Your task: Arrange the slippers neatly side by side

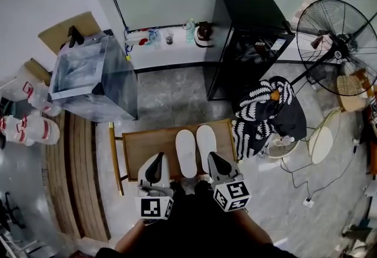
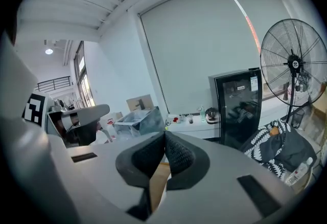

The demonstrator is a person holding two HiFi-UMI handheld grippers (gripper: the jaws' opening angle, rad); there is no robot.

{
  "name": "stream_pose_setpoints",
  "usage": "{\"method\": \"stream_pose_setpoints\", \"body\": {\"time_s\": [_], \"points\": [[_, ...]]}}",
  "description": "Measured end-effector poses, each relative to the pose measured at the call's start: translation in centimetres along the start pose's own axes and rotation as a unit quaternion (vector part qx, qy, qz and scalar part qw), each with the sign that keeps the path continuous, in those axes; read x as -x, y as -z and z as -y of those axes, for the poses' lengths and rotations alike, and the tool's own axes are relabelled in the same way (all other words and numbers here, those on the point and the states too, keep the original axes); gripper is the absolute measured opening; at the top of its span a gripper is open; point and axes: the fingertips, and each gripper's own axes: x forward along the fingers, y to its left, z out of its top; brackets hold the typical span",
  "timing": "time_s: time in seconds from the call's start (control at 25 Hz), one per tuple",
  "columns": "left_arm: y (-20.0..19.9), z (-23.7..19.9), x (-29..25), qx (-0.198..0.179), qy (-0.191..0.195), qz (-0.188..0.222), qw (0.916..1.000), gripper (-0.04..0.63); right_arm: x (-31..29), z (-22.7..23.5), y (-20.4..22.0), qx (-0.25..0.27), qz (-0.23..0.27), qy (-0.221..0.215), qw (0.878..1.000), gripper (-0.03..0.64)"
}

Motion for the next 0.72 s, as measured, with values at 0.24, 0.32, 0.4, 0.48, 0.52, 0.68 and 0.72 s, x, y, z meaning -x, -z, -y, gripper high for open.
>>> {"method": "stream_pose_setpoints", "body": {"time_s": [0.24,0.32,0.4,0.48,0.52,0.68,0.72], "points": [[0.6,1.1,0.4,-0.002,0.014,-0.008,0.9999,0.017,0.5,-0.1,0.1,0.008,0.001,0.002,1.0,0.011],[0.5,1.2,0.3,-0.001,0.013,-0.001,0.9999,0.017,0.6,0.0,0.0,0.007,0.002,0.003,1.0,0.011],[0.3,1.5,0.2,-0.01,0.015,0.003,0.9998,0.017,0.8,0.1,0.0,0.007,0.003,0.003,1.0,0.011],[0.4,1.7,0.3,-0.013,0.016,0.001,0.9998,0.017,0.9,0.2,0.2,0.007,0.002,0.002,1.0,0.011],[0.4,1.8,0.4,-0.013,0.015,0.002,0.9998,0.017,1.0,0.1,0.3,0.008,0.002,0.002,1.0,0.011],[0.5,1.7,0.6,-0.008,0.01,0.005,0.9999,0.017,1.0,0.1,0.5,0.011,-0.001,0.001,1.0,0.011],[0.4,1.8,0.5,-0.007,0.009,0.006,0.9999,0.017,1.0,0.2,0.5,0.011,-0.002,0.001,1.0,0.011]]}}
